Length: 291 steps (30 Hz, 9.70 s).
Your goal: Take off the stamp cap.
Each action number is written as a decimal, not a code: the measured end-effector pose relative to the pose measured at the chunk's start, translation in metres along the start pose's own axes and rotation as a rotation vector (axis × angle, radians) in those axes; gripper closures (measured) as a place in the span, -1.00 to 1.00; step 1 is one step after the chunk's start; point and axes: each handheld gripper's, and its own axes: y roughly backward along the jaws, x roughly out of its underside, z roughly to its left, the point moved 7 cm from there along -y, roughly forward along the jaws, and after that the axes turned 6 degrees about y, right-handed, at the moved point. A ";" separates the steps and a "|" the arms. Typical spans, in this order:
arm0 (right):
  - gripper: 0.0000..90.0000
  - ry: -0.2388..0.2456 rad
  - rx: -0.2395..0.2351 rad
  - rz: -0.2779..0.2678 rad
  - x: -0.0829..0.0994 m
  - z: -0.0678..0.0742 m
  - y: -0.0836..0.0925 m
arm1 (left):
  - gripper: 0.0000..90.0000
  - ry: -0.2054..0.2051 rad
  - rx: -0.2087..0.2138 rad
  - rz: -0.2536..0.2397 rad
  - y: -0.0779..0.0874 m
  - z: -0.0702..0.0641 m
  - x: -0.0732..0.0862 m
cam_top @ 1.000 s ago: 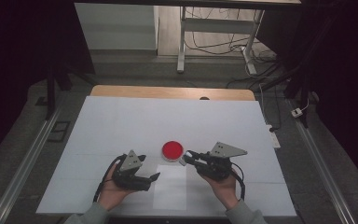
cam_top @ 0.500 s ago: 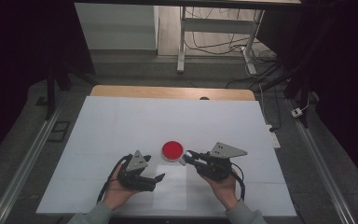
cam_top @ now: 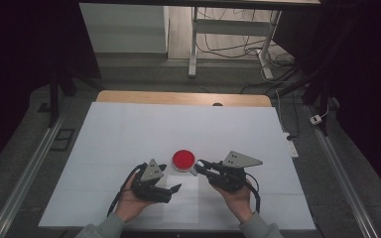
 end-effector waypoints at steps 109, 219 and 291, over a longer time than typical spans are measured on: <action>0.67 -0.085 0.003 -0.023 0.004 -0.001 -0.010 | 0.37 -0.130 -0.093 -0.050 -0.043 -0.026 -0.024; 0.67 -0.091 0.013 0.009 0.009 0.003 -0.011 | 0.45 -0.293 -0.133 -0.012 -0.042 -0.021 -0.016; 0.67 -0.095 0.068 -0.050 0.002 -0.016 0.007 | 0.45 -0.132 -0.087 -0.050 0.002 0.013 0.000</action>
